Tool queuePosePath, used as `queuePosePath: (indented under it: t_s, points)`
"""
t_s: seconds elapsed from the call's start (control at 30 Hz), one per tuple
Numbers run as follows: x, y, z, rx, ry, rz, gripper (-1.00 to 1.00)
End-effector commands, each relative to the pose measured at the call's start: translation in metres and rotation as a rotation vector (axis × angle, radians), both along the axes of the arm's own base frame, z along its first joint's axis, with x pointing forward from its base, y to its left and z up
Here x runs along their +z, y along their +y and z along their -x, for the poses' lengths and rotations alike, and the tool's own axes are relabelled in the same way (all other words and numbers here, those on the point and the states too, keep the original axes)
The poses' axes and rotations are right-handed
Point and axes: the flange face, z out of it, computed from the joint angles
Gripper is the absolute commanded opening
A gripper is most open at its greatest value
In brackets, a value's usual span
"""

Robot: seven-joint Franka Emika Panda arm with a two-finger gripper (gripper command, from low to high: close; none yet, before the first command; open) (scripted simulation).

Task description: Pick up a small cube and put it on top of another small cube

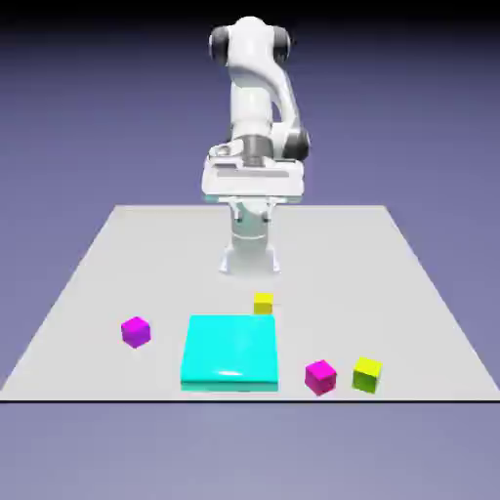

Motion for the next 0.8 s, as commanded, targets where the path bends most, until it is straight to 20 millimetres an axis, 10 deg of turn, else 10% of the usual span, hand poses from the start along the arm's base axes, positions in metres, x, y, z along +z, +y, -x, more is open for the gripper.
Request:
queuePosePath:
  t_s: [0.0,0.3,0.63,0.77]
  points:
    - [-0.016,0.001,-0.003,-0.005,0.071,-0.005,0.00]
    - [-0.159,0.009,0.005,-0.056,0.712,-0.037,0.00]
    - [-0.281,0.023,0.076,-0.117,1.418,-0.049,0.00]
    - [-0.328,0.025,0.101,-0.117,1.418,-0.050,0.00]
